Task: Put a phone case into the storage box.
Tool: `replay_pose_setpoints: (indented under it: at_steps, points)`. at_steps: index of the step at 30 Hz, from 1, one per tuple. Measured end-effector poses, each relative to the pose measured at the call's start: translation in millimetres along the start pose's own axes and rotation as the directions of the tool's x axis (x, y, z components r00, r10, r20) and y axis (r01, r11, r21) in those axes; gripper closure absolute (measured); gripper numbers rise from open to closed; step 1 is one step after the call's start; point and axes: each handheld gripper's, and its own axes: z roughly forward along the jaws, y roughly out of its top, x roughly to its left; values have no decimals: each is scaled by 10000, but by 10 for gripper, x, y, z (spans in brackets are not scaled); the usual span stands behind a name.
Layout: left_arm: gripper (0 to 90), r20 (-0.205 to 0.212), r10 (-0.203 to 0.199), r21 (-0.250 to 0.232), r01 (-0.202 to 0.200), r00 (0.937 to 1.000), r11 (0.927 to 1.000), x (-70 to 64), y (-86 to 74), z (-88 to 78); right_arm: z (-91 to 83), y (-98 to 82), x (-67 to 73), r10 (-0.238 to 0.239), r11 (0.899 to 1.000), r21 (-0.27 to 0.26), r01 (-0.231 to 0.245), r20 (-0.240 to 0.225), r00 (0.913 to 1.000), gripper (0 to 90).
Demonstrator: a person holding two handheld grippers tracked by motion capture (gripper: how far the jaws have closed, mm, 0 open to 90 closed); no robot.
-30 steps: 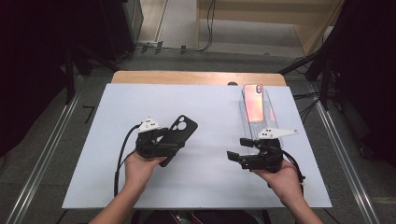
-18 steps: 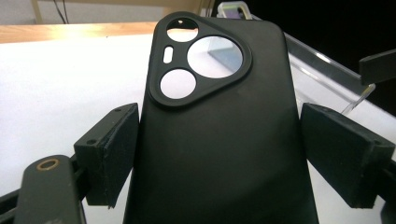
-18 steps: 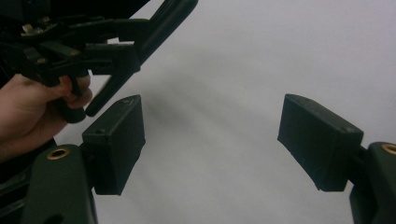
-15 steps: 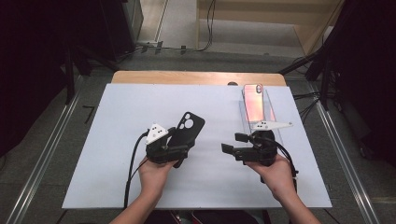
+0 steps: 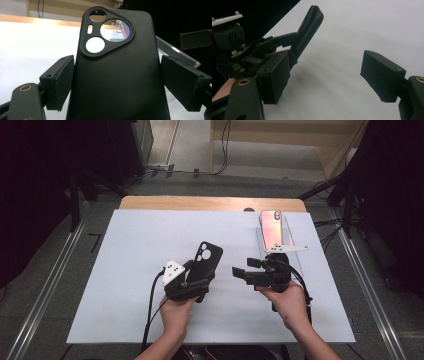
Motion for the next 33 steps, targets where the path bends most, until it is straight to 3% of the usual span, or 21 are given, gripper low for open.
replay_pose_setpoints:
  at_steps: [7, 15, 21, 25, 30, 33]
  points:
    - [149, 395, -579, 267, 568, 9975, 9980, -86, -73, 61, 92, 50, 27, 305, 9995, 27, -305, -71, 9995, 216]
    - [148, 554, -615, 113, 610, 9966, 9981, -122, -97, 88, 191, 125, 37, 650, 9979, 82, -648, -171, 9977, 217]
    - [148, 325, -562, -29, 563, 9979, 9984, -170, -101, 81, 307, 183, 4, 1213, 9925, 163, -1208, -400, 9918, 235]
    - [147, 380, -748, -225, 757, 9965, 9969, -186, -91, 60, 381, 211, 1, 1273, 9917, 243, -1265, -365, 9912, 259]
    - [147, 382, -811, -226, 820, 9960, 9964, -194, -92, 60, 442, 254, 10, 1563, 9874, 341, -1548, -456, 9867, 348]
    - [147, 300, -708, -238, 715, 9970, 9972, -209, -103, 61, 473, 286, 14, 1963, 9800, 443, -1940, -536, 9791, 436]
